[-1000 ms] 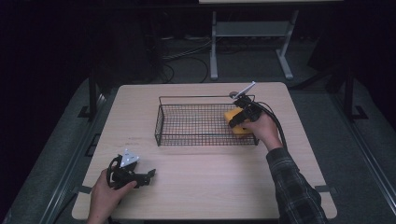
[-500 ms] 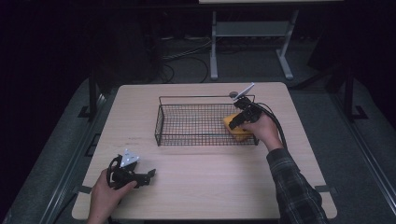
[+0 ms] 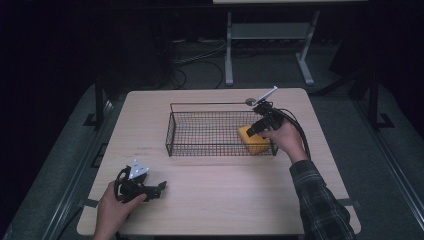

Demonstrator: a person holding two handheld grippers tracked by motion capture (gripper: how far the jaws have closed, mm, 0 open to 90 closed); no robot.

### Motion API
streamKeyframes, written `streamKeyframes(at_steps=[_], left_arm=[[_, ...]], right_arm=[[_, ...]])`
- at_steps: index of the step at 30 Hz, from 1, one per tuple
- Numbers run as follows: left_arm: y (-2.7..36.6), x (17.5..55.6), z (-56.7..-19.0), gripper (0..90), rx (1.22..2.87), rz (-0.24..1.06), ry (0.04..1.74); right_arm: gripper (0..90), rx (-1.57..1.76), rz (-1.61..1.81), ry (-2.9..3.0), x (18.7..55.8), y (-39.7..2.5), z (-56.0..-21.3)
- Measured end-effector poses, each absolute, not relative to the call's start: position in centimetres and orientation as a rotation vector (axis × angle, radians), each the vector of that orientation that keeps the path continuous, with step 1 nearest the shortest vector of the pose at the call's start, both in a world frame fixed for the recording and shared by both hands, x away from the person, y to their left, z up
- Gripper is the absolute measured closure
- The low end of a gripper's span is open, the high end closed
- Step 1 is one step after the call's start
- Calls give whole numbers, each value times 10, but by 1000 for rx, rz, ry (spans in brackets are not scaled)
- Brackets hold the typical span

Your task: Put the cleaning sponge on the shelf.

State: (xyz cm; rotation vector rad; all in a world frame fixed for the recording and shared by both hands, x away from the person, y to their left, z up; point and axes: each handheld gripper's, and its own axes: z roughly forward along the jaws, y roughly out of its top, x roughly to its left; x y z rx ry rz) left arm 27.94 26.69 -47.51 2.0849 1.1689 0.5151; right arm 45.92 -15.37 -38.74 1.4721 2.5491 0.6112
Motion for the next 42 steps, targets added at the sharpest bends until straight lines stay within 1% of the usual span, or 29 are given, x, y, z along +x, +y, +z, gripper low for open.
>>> streamKeyframes(at_steps=[13, 23, 30, 37, 41, 42], left_arm=[[267, 278, -475, 128, 2081, 520, 1174], [267, 278, -475, 128, 2081, 520, 1175], [267, 278, -475, 128, 2080, 519, 1176], [267, 278, -475, 128, 2081, 520, 1175], [267, 278, -475, 128, 2083, 522, 1173], [267, 278, -475, 128, 2083, 522, 1173]], right_arm=[[136, 1422, 702, 2515, 432, -171, -369], [130, 1364, 769, 2485, 394, -186, -355], [128, 1345, 786, 2473, 375, -194, -356], [82, 1334, 803, 2462, 352, -202, -364], [17, 1314, 789, 2448, 341, -206, -372], [17, 1312, 784, 2445, 338, -208, -374]])
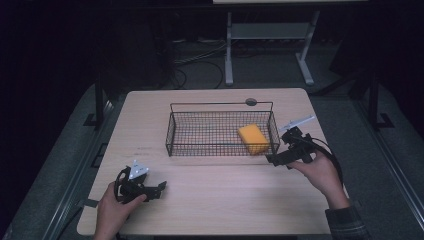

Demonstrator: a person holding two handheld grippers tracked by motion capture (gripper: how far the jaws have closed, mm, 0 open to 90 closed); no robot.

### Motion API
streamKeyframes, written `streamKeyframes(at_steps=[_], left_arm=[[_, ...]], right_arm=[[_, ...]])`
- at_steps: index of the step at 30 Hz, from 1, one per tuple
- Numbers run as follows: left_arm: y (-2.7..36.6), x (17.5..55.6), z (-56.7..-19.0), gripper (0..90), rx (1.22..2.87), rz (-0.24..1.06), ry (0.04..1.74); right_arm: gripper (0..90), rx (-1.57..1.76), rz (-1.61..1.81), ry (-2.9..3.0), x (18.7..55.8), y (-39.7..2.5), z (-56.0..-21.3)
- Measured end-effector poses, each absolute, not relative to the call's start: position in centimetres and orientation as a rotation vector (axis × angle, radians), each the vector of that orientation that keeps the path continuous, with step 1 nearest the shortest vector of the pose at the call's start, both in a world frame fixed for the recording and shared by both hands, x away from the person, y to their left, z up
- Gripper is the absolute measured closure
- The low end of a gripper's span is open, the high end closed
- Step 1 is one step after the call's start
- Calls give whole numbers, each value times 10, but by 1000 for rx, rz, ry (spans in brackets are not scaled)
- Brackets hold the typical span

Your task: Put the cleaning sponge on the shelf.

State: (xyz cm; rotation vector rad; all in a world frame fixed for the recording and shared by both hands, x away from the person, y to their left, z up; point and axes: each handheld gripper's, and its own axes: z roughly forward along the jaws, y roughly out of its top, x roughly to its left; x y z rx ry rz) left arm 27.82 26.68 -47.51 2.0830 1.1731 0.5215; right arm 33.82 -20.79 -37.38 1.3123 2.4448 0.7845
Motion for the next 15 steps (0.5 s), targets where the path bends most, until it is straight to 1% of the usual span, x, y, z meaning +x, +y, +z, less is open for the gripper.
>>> streamKeyframes(at_steps=[15], left_arm=[[267, 278, -475, 128, 2080, 521, 1174]], right_arm=[[7, 1332, 763, 2386, 306, -230, -415]])
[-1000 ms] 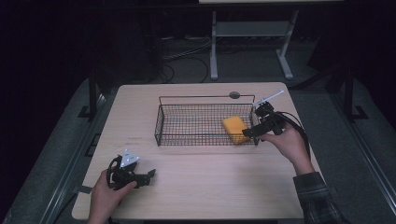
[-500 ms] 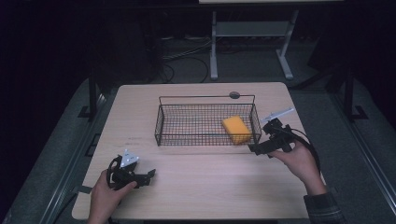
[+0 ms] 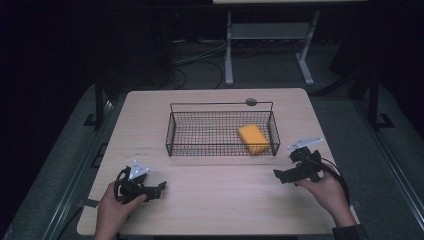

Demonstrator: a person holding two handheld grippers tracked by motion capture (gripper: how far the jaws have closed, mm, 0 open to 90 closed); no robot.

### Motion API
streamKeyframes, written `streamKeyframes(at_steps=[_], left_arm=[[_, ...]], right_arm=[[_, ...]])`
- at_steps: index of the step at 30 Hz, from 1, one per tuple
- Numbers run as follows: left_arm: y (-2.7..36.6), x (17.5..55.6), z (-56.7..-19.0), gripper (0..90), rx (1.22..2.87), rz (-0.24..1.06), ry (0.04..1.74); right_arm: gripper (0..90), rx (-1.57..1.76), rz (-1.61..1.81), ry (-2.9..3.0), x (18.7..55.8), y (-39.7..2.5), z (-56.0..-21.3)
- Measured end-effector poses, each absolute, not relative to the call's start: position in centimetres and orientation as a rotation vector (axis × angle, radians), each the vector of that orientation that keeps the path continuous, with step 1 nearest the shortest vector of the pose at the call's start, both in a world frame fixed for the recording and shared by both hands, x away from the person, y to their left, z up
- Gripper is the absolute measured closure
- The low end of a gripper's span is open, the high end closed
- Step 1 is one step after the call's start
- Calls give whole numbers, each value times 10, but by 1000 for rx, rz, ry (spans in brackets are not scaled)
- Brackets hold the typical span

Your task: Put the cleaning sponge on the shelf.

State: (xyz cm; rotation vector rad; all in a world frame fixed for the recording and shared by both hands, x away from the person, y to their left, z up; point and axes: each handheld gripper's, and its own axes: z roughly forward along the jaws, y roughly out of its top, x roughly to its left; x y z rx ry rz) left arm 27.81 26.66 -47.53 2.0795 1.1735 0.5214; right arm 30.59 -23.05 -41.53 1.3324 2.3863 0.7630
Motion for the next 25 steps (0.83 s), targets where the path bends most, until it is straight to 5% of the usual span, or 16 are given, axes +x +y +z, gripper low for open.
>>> streamKeyframes(at_steps=[25], left_arm=[[266, 278, -475, 128, 2078, 522, 1177]], right_arm=[[7, 1345, 821, 2317, 272, -259, -474]])
